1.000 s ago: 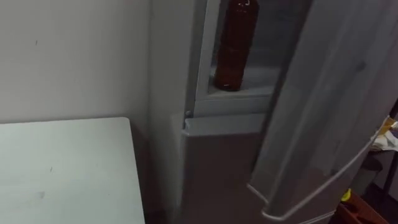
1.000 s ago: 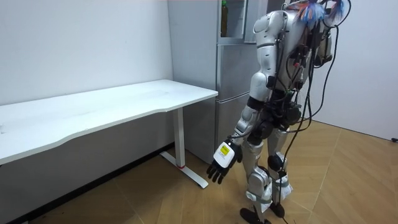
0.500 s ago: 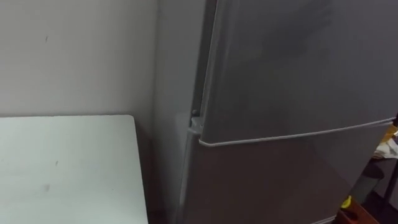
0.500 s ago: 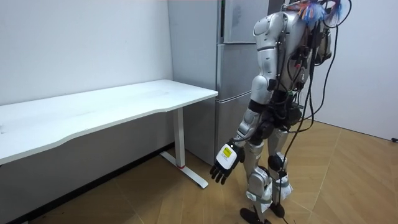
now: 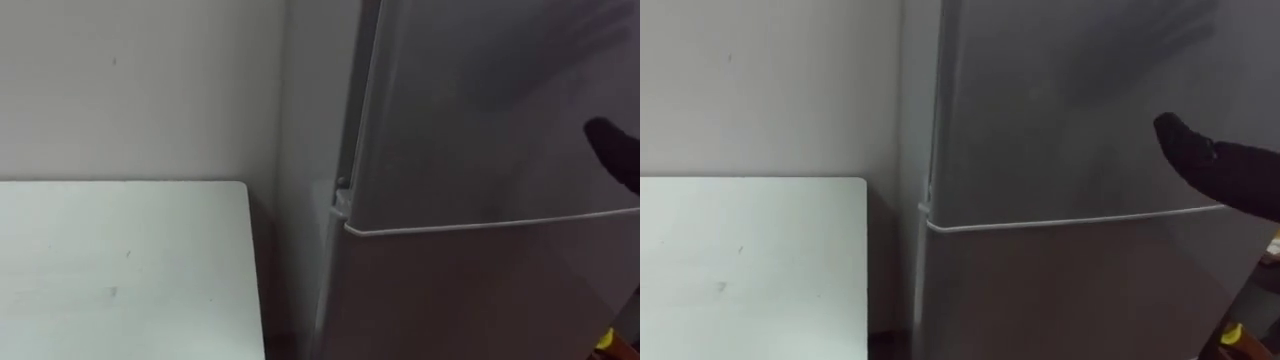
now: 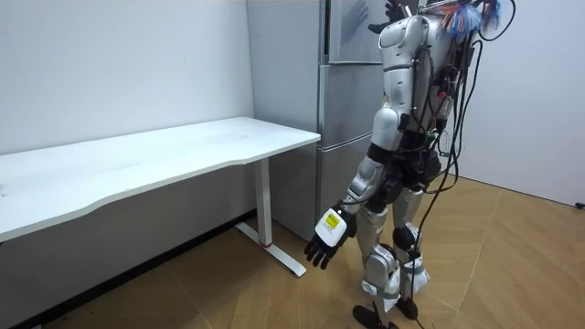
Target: Put the bottle in the upper fridge
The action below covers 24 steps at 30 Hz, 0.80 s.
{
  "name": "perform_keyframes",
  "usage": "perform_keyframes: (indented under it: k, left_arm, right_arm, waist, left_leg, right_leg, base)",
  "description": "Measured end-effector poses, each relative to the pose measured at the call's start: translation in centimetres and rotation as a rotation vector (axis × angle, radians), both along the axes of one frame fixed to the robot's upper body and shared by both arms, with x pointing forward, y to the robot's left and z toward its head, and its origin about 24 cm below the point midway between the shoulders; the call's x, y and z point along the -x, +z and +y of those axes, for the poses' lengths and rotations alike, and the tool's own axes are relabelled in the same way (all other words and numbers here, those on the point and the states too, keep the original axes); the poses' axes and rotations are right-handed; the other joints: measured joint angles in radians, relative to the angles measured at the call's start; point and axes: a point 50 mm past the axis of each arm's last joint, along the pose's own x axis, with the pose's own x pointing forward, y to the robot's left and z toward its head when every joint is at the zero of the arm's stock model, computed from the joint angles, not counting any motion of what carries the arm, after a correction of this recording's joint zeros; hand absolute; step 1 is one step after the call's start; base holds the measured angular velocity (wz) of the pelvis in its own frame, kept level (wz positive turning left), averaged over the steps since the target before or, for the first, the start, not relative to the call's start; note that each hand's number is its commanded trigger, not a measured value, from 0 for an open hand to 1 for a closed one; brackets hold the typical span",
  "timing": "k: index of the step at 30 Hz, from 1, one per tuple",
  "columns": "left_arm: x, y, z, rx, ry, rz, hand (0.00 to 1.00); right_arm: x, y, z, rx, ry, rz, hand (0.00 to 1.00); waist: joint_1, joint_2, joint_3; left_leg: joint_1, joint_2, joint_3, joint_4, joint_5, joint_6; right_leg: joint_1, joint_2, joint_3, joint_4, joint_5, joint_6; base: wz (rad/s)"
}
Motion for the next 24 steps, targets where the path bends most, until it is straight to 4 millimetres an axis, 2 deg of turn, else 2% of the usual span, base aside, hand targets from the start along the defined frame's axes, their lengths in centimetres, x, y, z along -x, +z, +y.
perform_keyframes:
  k: [5,9,16,24]
  left_arm:
    - [0.1,-0.1,-0.1,0.015,-0.012,0.017,0.0]
    - [0.2,-0.1,-0.2,0.017,-0.014,0.031,0.0]
    - [-1.3,-0.1,-0.4,0.014,-0.083,0.024,0.0]
    - [-1.8,-0.1,-0.4,0.046,-0.167,0.044,0.0]
  right_arm:
    - [-0.9,-1.1,0.9,0.018,0.049,0.066,0.0]
    - [-1.4,-0.9,1.1,0.028,0.045,0.061,0.0]
    - [-3.2,-1.6,1.2,0.082,0.001,0.098,0.0]
    - [-5.2,-2.4,1.2,0.102,-0.021,0.158,0.0]
  waist:
    - [0.031,0.002,-0.0002]
    - [0.032,0.006,-0.0012]
    - [0.036,0.002,-0.001]
    - [0.068,-0.005,-0.0005]
  left_leg:
    - [-0.003,-0.001,-0.003,0.004,0.0,0.0]
    - [-0.01,-0.002,-0.005,0.007,0.001,0.0]
    - [-0.014,-0.002,-0.009,0.023,0.0,0.001]
    - [-0.012,0.0,-0.011,0.036,0.001,0.0]
  right_leg:
    - [0.0,-0.001,0.0,0.0,0.0,0.0]
    - [-0.004,-0.003,-0.003,0.0,0.0,0.0]
    - [0.001,-0.008,-0.026,0.003,0.003,-0.004]
    - [-0.001,-0.009,-0.027,0.0,0.005,-0.008]
  base:
    - [0.01]
    - [0.0]
    - [0.0]
    - [-0.01]
